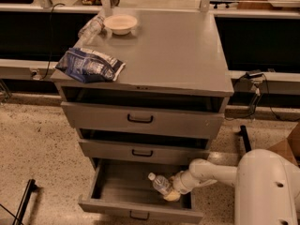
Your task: Pick blue plastic bottle from bottom drawer and place on counter
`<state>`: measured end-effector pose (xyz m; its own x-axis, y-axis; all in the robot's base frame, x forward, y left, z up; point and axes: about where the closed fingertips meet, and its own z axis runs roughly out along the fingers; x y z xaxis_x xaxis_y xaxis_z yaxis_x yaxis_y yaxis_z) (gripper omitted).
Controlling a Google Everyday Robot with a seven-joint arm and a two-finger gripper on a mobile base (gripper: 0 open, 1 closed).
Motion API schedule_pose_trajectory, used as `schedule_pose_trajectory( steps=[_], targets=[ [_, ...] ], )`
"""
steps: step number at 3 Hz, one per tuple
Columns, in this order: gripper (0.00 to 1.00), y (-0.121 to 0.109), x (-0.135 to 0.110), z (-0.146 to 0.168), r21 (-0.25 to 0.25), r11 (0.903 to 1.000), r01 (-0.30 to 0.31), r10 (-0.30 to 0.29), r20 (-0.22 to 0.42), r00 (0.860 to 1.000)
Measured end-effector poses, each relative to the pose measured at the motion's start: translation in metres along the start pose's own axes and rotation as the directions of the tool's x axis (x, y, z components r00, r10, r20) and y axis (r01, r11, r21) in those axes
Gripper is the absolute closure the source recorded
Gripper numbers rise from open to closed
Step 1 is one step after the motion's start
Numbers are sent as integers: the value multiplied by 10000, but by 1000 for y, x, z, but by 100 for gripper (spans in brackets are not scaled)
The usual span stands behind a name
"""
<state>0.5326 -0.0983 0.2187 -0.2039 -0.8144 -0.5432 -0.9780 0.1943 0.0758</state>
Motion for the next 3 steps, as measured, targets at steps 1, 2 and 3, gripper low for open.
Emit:
schedule_pose_trajectory(
  steps=[1, 2, 3],
  targets=[
    [58, 2, -1, 1, -25, 10000, -13, 13, 15, 10000],
    [34, 3, -1, 3, -63, 10000, -11, 11, 20, 10000],
    [13, 5, -1, 5, -98, 10000, -11, 11, 25, 10000]
  ],
)
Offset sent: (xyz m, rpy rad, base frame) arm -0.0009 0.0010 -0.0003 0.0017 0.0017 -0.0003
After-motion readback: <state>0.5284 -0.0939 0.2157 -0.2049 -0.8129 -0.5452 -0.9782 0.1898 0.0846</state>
